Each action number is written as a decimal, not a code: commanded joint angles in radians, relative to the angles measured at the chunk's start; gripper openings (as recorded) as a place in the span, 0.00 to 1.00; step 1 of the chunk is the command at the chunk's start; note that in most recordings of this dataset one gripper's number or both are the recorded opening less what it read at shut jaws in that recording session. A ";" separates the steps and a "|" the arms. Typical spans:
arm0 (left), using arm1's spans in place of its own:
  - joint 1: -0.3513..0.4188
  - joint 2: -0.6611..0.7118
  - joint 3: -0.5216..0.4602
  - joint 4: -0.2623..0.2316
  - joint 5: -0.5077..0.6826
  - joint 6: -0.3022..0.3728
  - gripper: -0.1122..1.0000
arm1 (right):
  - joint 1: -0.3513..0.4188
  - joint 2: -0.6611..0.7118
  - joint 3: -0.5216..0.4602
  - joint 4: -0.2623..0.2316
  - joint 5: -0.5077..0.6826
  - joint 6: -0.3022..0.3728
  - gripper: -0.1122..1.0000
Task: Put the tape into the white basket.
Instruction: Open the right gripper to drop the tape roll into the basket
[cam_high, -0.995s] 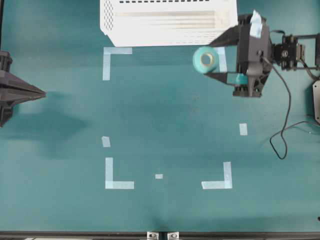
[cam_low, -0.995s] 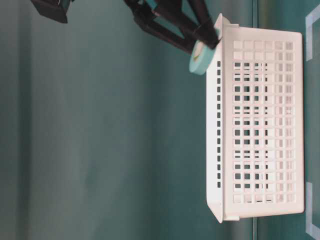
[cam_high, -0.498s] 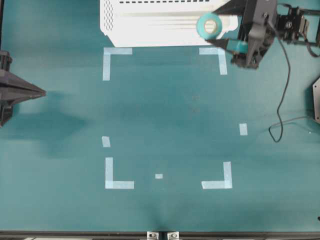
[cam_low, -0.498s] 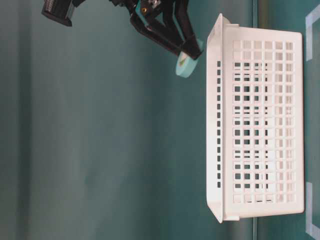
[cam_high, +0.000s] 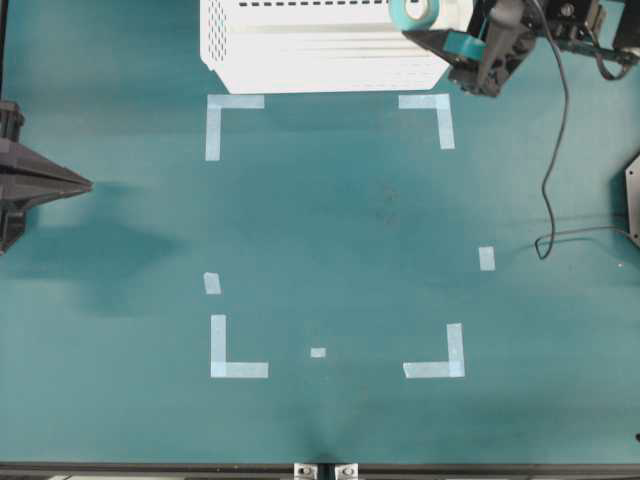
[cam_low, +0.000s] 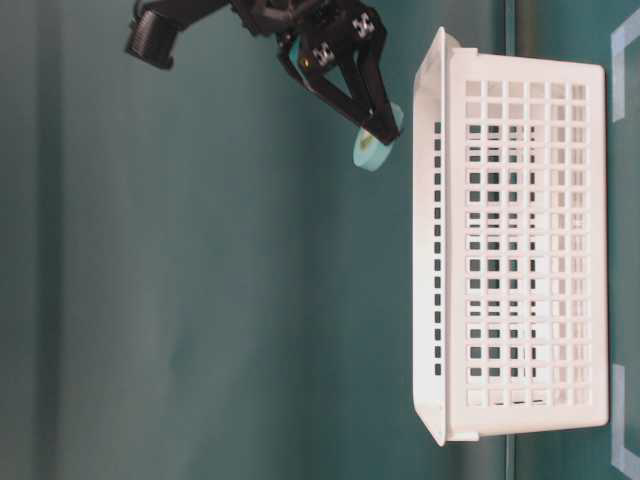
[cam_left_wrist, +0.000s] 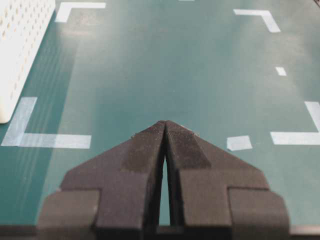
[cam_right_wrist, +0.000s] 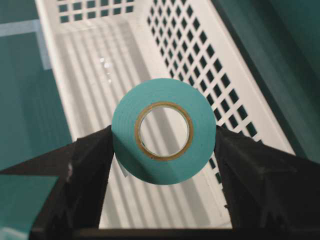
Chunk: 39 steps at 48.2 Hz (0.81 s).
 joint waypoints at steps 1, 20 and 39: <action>0.003 0.011 -0.014 0.000 -0.009 -0.002 0.01 | -0.012 0.008 -0.035 -0.002 -0.021 -0.002 0.72; 0.003 0.011 -0.012 0.000 -0.009 -0.002 0.01 | -0.031 0.055 -0.052 -0.002 -0.028 -0.002 0.72; 0.003 0.011 -0.012 0.000 -0.009 -0.002 0.01 | -0.031 0.058 -0.048 -0.002 -0.025 -0.002 0.98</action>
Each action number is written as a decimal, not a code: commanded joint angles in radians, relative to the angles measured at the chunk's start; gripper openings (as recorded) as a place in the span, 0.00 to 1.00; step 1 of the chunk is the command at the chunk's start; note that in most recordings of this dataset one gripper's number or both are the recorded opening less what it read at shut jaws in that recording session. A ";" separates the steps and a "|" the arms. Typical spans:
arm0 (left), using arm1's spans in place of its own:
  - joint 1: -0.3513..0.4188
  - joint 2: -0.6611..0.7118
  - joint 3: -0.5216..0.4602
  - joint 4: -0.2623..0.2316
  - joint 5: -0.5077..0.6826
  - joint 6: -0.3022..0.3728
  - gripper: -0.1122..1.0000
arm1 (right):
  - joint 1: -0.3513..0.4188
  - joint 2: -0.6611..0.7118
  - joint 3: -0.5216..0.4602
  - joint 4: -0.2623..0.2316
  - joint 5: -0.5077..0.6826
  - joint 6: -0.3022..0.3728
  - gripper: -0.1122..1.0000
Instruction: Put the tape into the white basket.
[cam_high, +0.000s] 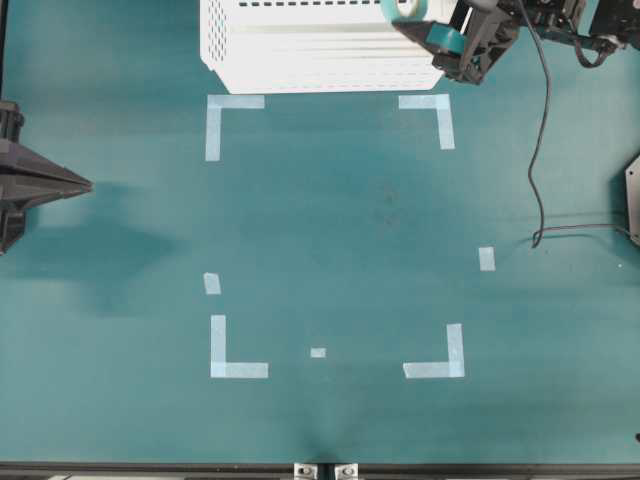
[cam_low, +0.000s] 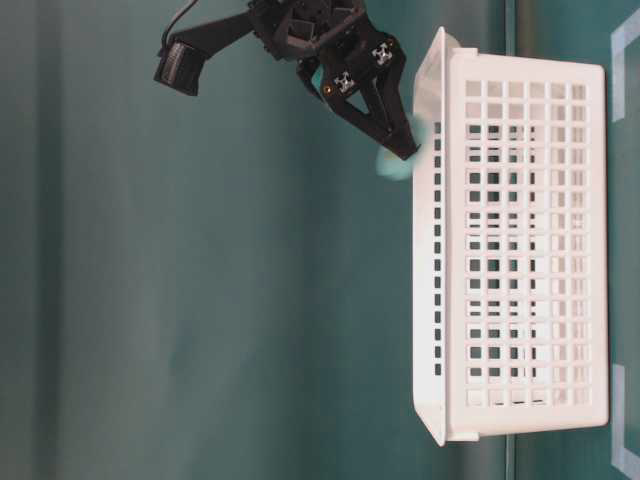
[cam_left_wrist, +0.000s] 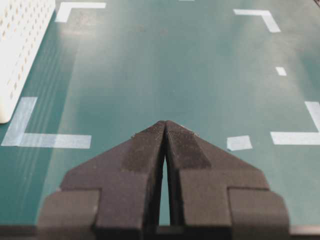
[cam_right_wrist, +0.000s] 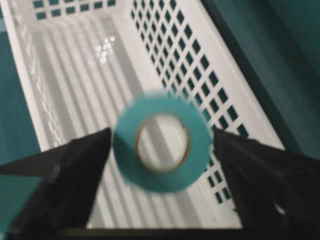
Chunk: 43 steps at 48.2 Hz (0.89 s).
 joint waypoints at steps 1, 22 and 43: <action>0.003 0.011 -0.012 0.002 -0.009 0.000 0.01 | -0.003 -0.009 -0.020 -0.002 -0.003 -0.002 0.99; 0.005 0.011 -0.012 0.000 -0.009 0.000 0.01 | 0.014 -0.041 -0.015 -0.002 -0.011 0.000 0.96; 0.005 0.011 -0.012 0.002 -0.009 0.000 0.01 | 0.172 -0.166 0.057 -0.002 -0.011 0.005 0.96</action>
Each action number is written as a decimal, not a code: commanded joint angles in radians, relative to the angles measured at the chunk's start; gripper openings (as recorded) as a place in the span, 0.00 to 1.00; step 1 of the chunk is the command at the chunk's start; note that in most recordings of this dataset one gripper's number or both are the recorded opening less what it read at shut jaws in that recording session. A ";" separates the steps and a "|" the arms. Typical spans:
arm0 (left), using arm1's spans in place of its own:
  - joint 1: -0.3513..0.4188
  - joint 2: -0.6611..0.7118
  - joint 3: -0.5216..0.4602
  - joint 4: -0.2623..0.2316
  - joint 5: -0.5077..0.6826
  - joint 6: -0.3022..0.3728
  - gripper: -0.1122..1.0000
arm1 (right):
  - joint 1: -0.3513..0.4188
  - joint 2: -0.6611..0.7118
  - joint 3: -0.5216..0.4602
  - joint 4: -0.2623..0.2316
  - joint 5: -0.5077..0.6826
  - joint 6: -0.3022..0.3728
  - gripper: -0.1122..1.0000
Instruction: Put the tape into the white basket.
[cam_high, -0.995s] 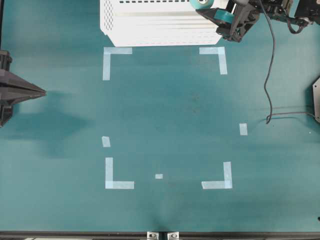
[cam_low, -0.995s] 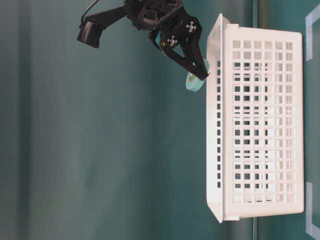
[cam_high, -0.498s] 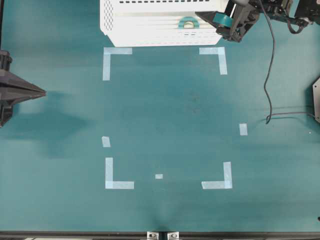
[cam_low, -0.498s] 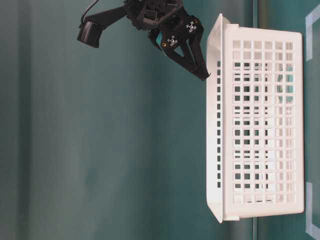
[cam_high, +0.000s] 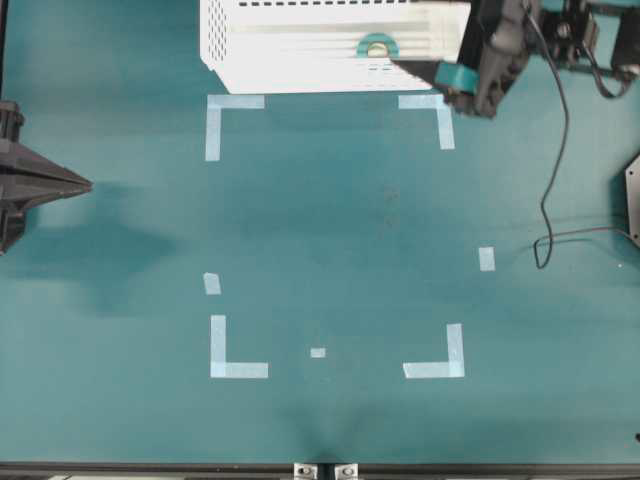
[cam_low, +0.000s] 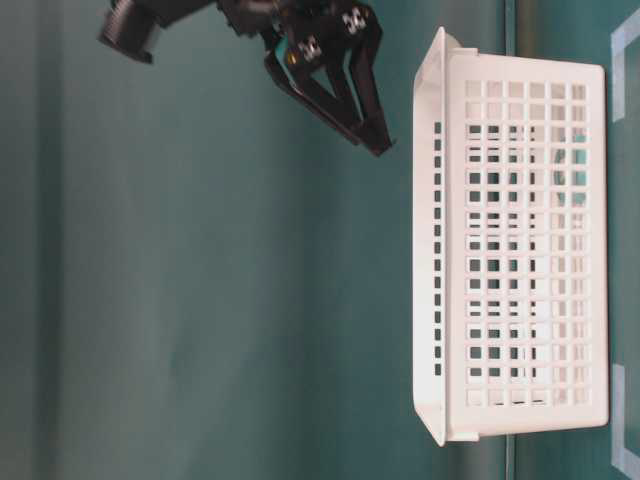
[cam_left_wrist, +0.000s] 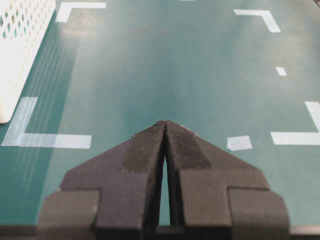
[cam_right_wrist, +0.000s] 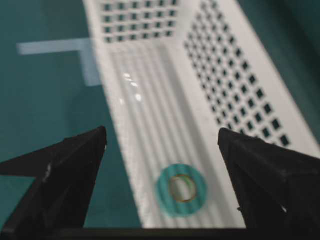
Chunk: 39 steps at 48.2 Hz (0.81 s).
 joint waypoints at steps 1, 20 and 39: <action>0.005 0.011 -0.012 0.000 -0.009 0.000 0.01 | 0.044 -0.048 0.006 -0.002 -0.009 0.002 0.96; 0.006 0.011 -0.014 0.000 -0.009 0.002 0.01 | 0.236 -0.101 0.097 -0.002 -0.063 0.003 0.96; 0.006 0.011 -0.012 0.000 -0.008 0.002 0.01 | 0.278 -0.144 0.140 -0.002 -0.052 0.000 0.96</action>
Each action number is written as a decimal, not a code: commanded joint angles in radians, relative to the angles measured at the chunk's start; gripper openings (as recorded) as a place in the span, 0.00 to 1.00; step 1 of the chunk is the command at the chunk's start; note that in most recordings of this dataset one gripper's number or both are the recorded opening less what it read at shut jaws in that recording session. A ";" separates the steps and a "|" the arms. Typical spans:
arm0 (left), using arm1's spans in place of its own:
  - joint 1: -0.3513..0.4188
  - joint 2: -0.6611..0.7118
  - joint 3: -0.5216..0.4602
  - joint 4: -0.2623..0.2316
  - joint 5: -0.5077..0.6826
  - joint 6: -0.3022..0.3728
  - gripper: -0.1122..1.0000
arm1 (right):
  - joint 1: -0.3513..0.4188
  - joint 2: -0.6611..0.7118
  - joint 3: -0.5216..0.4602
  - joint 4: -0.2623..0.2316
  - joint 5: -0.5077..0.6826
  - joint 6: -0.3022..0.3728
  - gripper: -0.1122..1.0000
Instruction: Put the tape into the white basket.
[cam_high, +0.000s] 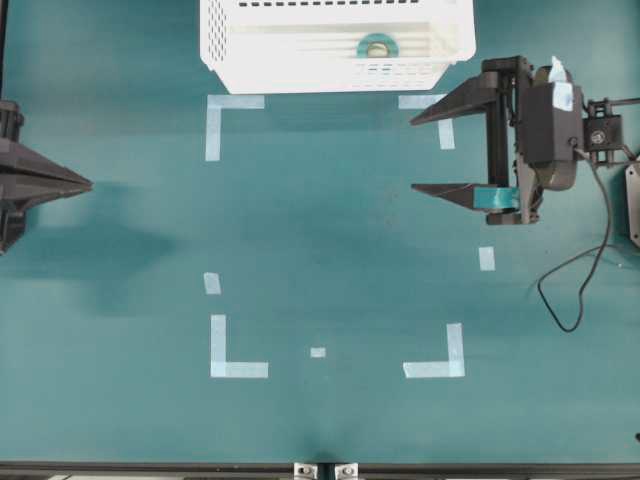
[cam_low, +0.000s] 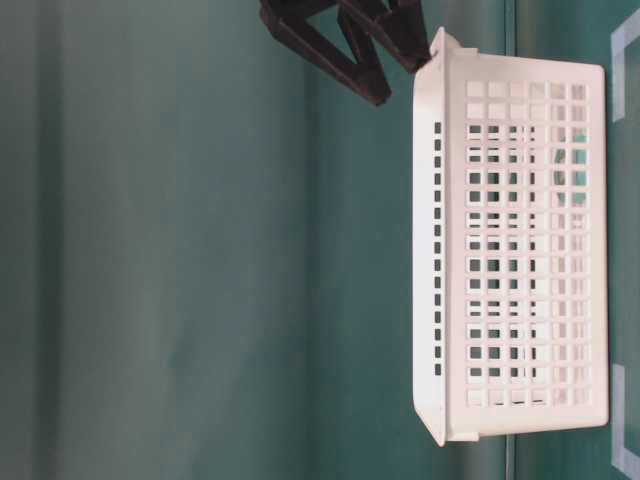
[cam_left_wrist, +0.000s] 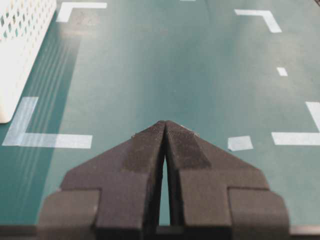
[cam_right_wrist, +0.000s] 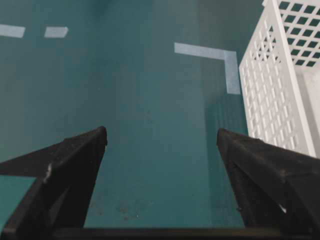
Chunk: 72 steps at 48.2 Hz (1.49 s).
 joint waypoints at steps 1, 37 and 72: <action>0.005 0.011 -0.012 -0.002 -0.009 0.002 0.01 | 0.003 -0.038 0.008 -0.002 -0.002 0.000 0.96; 0.005 0.011 -0.012 -0.002 -0.009 0.002 0.01 | 0.003 -0.517 0.287 -0.002 -0.002 0.006 0.96; 0.003 0.011 -0.014 0.000 -0.008 0.000 0.01 | 0.003 -0.750 0.466 0.003 0.035 0.011 0.96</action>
